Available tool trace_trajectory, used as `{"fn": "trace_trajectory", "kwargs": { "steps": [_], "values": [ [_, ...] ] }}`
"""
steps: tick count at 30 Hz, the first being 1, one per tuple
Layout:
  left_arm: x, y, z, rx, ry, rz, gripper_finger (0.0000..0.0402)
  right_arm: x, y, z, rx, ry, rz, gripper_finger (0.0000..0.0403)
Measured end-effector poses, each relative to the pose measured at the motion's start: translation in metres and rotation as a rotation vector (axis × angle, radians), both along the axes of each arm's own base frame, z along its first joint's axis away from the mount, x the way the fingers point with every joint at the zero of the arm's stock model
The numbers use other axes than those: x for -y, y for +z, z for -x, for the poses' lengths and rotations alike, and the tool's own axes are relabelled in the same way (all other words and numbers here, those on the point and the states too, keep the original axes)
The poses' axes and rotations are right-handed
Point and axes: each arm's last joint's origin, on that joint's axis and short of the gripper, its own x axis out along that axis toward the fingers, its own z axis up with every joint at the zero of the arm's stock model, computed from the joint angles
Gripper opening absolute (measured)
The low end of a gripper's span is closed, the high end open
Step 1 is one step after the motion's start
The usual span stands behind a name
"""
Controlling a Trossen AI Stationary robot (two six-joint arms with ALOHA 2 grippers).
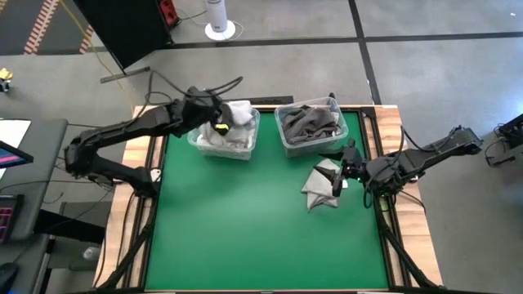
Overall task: Sort towels by color in basket
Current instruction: Put the gray microfiber towel into the left transparent bin
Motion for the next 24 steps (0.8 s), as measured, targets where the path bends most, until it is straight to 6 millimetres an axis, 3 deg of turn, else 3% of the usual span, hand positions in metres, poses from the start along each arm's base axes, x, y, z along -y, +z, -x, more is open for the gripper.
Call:
{"fn": "trace_trajectory", "kwargs": {
  "steps": [5,12,19,24],
  "values": [
    [-0.016,-0.038,-0.01,-0.091,0.021,0.218,0.0,0.0,0.001,-0.001,0.013,0.002,0.001,0.0272],
    [-0.052,-0.075,-0.021,-0.149,0.053,0.563,0.0001,0.006,0.002,-0.003,0.007,-0.029,0.033,0.0272],
    [-0.079,-0.116,-0.032,-0.197,0.157,0.676,0.0003,0.008,0.001,-0.003,-0.011,-0.031,0.038,0.0272],
    [-0.085,-0.151,-0.047,-0.262,0.221,0.717,0.0022,0.007,0.001,-0.003,-0.005,-0.028,0.025,0.0272]
  ]
}}
